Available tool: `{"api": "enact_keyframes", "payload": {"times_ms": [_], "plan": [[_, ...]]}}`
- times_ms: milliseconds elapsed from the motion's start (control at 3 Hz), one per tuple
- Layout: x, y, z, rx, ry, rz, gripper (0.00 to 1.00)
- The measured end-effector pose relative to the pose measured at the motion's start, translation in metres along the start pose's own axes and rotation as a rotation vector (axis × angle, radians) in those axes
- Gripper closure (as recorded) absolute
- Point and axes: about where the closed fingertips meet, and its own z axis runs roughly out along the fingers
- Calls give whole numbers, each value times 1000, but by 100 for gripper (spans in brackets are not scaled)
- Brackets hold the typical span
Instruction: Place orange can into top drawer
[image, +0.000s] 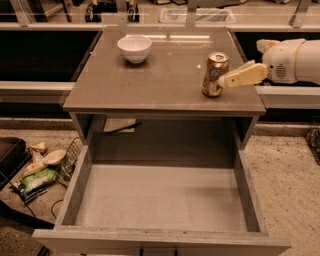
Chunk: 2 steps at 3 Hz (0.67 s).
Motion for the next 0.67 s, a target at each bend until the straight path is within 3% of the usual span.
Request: {"api": "enact_keyframes", "payload": {"times_ms": [667], "plan": [[11, -10, 76, -63, -163, 35, 0]]}}
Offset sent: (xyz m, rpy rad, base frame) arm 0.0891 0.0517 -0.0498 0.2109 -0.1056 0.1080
